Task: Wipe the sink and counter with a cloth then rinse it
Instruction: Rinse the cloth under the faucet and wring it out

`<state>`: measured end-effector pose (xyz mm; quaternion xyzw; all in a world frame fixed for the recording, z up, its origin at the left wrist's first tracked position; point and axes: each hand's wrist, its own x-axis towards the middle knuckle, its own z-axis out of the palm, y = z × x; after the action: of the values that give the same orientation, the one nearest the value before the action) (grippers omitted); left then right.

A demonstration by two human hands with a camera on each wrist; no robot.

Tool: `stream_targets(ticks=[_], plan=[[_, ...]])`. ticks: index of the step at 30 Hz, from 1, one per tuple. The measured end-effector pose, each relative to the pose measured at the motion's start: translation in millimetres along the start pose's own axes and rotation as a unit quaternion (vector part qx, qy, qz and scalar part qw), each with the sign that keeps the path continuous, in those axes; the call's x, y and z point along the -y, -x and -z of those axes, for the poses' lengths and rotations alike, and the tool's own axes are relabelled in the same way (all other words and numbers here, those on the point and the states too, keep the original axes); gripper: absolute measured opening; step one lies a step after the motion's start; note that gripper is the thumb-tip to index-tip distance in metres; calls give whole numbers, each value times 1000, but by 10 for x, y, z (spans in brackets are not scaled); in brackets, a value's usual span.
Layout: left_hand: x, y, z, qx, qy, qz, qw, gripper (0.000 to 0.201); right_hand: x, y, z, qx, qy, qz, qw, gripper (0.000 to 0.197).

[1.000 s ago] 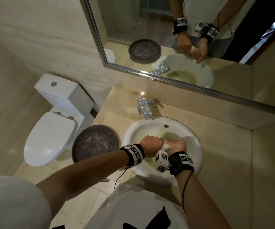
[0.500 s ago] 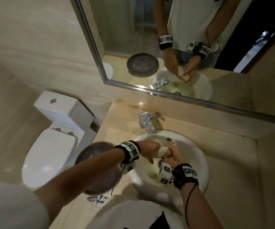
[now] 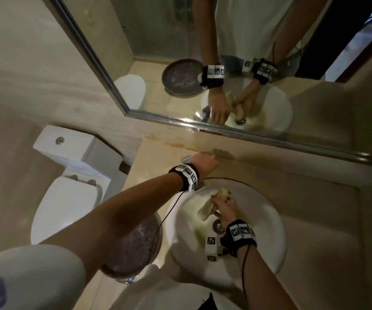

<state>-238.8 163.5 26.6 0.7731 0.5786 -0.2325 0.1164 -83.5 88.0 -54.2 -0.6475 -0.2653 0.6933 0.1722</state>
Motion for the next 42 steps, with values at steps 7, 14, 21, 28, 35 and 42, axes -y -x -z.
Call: stream_targets(ticks=[7, 14, 21, 28, 35, 42], plan=[[106, -284, -117, 19, 19, -1, 1000, 9, 1, -257, -174, 53, 166, 37, 984, 41], [109, -14, -268, -159, 179, 61, 969, 41, -45, -390, -291, 111, 290, 121, 943, 52], [-131, 852, -746, -325, 338, 176, 866, 12, 7, -445, -286, 156, 410, 183, 880, 52], [-339, 930, -1498, -21, 625, 286, 726, 30, 71, -407, -304, 162, 390, 213, 881, 53], [-506, 558, -1372, 40, 819, 278, 501, 32, -4, -334, -322, 151, 388, 203, 886, 47], [-438, 435, -1444, 8, 822, 304, 482, 25, -114, -385, -154, 76, 305, 205, 927, 36]])
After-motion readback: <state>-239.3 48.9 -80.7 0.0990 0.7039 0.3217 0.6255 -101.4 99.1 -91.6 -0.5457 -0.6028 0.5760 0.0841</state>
